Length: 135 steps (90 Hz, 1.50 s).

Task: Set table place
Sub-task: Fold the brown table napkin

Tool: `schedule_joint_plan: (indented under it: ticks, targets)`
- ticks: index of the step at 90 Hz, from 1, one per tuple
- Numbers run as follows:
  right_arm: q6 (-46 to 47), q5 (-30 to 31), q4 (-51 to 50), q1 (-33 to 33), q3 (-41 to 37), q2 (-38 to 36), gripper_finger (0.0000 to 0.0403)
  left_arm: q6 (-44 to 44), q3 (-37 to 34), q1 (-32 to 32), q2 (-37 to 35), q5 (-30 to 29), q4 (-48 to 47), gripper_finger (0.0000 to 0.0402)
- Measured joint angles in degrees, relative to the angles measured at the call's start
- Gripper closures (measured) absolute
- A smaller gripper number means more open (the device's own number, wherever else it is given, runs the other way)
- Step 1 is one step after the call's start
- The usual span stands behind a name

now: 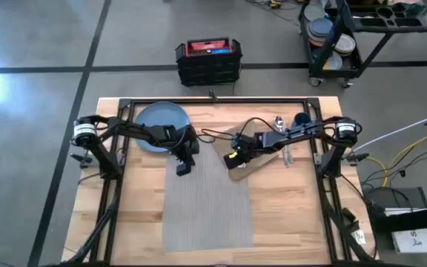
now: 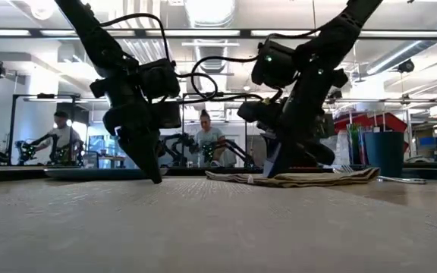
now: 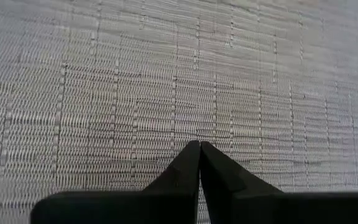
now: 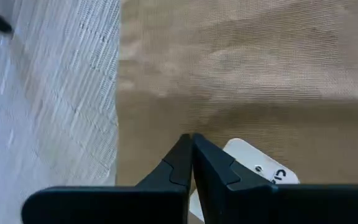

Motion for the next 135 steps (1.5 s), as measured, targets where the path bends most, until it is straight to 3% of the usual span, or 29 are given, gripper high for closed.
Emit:
schedule_joint_plan:
  ticks: [29, 44, 59, 71, 82, 94, 109, 135]
  targets:
    - [4.70, 0.13, -8.28, 9.83, -0.31, -3.94, 0.0403, -0.01, 0.04, 0.00, 0.00, 0.02, 0.09, 0.0402]
    - [10.92, 6.46, -14.33, 14.76, -0.31, -9.26, 0.0403, 0.01, 0.04, 0.00, 0.00, 0.02, 0.56, 0.0402]
    - [20.66, 16.94, -20.53, 20.30, -0.24, -17.49, 0.0403, -0.27, 1.51, 0.00, 0.02, 0.27, 0.28, 0.0402]
    - [28.23, 25.23, -27.68, 22.87, -0.24, -23.20, 0.0403, 1.21, 5.88, 0.02, 0.02, 1.89, -0.39, 0.0402]
    - [33.98, 29.41, -35.53, 23.33, -0.26, -25.53, 0.0403, 7.90, 11.74, 0.00, 0.39, 1.60, -0.42, 0.0402]
    - [36.31, 28.81, -38.31, 22.20, -2.33, -25.38, 0.0403, 17.69, 19.70, 0.00, 4.10, 1.46, -3.96, 0.0402]
    - [36.33, 23.18, -31.21, 21.15, -8.78, -24.24, 0.0403, 28.14, 31.30, 0.00, 12.41, 1.59, -14.56, 0.0402]
    - [42.03, 20.43, -23.25, 21.15, -17.22, -24.36, 0.0403, 33.50, 42.89, -0.35, 21.96, 3.41, -21.81, 0.0402]
